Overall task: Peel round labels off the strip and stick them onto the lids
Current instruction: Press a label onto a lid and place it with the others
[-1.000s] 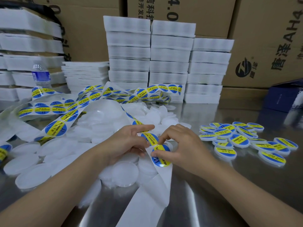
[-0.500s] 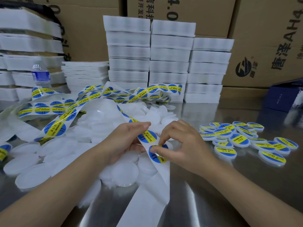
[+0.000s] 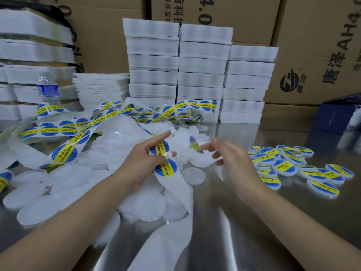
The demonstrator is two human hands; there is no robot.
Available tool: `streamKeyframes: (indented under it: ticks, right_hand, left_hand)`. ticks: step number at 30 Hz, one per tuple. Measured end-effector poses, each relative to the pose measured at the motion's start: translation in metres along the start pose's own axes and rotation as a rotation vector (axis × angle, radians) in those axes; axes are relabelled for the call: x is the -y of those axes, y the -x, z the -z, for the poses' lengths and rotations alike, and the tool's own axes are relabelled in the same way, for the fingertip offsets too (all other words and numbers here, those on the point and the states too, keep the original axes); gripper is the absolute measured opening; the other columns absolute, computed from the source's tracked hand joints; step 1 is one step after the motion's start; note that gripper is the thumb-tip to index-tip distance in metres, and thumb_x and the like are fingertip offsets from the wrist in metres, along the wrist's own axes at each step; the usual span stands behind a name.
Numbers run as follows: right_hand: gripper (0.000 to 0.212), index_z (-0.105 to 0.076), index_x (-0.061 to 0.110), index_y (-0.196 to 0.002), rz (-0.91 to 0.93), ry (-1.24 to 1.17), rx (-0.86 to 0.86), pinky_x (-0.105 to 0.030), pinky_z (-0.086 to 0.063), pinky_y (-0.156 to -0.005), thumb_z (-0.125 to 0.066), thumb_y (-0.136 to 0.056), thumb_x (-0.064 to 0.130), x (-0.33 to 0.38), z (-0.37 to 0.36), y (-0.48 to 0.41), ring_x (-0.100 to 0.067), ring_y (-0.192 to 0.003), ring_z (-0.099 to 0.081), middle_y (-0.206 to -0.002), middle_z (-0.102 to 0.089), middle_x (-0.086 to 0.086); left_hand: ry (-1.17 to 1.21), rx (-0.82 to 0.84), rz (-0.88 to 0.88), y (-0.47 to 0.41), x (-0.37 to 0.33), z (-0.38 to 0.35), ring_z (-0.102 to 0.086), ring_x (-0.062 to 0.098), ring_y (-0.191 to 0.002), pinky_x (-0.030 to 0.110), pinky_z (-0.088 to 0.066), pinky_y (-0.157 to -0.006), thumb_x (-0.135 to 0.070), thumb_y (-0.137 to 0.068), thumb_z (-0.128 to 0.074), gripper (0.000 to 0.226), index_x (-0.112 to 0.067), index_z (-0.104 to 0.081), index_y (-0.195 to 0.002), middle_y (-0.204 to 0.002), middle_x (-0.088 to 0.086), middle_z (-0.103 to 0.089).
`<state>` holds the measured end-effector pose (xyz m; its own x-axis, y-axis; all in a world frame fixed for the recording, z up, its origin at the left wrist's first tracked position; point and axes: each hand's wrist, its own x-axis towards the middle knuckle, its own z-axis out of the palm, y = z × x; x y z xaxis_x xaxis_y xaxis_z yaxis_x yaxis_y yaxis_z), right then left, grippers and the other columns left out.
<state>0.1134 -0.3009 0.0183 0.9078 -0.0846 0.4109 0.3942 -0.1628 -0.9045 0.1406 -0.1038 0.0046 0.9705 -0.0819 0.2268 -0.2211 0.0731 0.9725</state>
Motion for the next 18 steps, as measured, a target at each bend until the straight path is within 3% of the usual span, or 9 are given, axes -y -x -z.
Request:
streamKeyframes:
  ticks: [1, 2, 4, 6, 9, 13, 18]
  right_hand:
    - [0.017, -0.070, 0.031, -0.082, 0.019, 0.116, 0.038, -0.010, -0.040, -0.062, -0.059, -0.089, 0.023, -0.004, -0.001, 0.001, 0.000, -0.064, -0.050, -0.076, -0.061, 0.015]
    - [0.017, -0.066, 0.035, -0.097, 0.023, 0.243, 0.095, -0.010, -0.039, -0.063, -0.065, -0.086, 0.023, -0.008, -0.002, 0.002, -0.002, -0.069, -0.049, -0.081, -0.058, 0.015]
    - [0.053, -0.049, 0.040, -0.124, 0.038, 0.499, 0.216, -0.016, -0.038, -0.074, -0.072, -0.078, 0.029, -0.022, -0.001, 0.003, -0.007, -0.083, -0.048, -0.091, -0.053, 0.015]
    - [0.074, -0.034, 0.038, -0.138, 0.067, 0.660, 0.299, -0.021, -0.035, -0.084, -0.073, -0.075, 0.035, -0.030, -0.001, 0.003, -0.009, -0.099, -0.046, -0.101, -0.051, 0.015]
    - [0.085, -0.023, 0.037, -0.144, 0.074, 0.730, 0.368, -0.026, -0.037, -0.093, -0.070, -0.073, 0.041, -0.036, 0.000, 0.001, -0.011, -0.109, -0.045, -0.110, -0.048, 0.014]
    - [0.083, -0.024, 0.037, -0.144, 0.077, 0.703, 0.374, -0.026, -0.040, -0.094, -0.071, -0.076, 0.037, -0.037, 0.001, -0.001, -0.012, -0.108, -0.051, -0.111, -0.047, 0.015]
    - [0.082, -0.022, 0.039, -0.143, 0.159, 0.784, 0.346, -0.028, -0.032, -0.100, -0.069, -0.076, 0.040, -0.033, 0.000, 0.000, -0.009, -0.109, -0.046, -0.113, -0.051, 0.019]
  left_hand:
    - [-0.023, -0.018, -0.011, 0.000, -0.001, 0.000, -0.068, 0.016, -0.077, 0.032, -0.058, -0.066, 0.020, -0.077, -0.057, 0.076, -0.050, -0.064, -0.105, -0.104, -0.003, -0.061]
    - [-0.033, -0.030, -0.014, 0.000, -0.002, 0.000, -0.066, 0.016, -0.073, 0.032, -0.057, -0.064, 0.018, -0.076, -0.060, 0.079, -0.054, -0.059, -0.109, -0.105, -0.002, -0.059]
    - [0.009, -0.039, -0.028, 0.001, -0.003, 0.000, -0.067, 0.011, -0.066, 0.027, -0.054, -0.053, 0.012, -0.078, -0.063, 0.078, -0.053, -0.053, -0.119, -0.101, -0.002, -0.062]
    - [0.079, -0.072, -0.045, 0.001, -0.004, -0.001, -0.070, 0.010, -0.069, 0.024, -0.053, -0.049, 0.001, -0.085, -0.064, 0.066, -0.049, -0.050, -0.126, -0.100, -0.004, -0.069]
    - [0.148, -0.175, -0.044, -0.001, -0.006, -0.001, -0.073, 0.016, -0.074, 0.026, -0.054, -0.049, -0.016, -0.092, -0.061, 0.053, -0.050, -0.045, -0.129, -0.111, -0.004, -0.067]
    - [0.115, -0.215, -0.012, -0.003, 0.000, 0.001, -0.073, 0.016, -0.067, 0.022, -0.054, -0.051, 0.002, -0.088, -0.060, 0.068, -0.040, -0.042, -0.138, -0.126, 0.007, -0.055]
    - [0.137, -0.203, 0.024, -0.004, -0.001, 0.001, -0.073, 0.019, -0.067, 0.021, -0.054, -0.050, -0.008, -0.089, -0.063, 0.054, -0.037, -0.049, -0.132, -0.108, 0.003, -0.065]
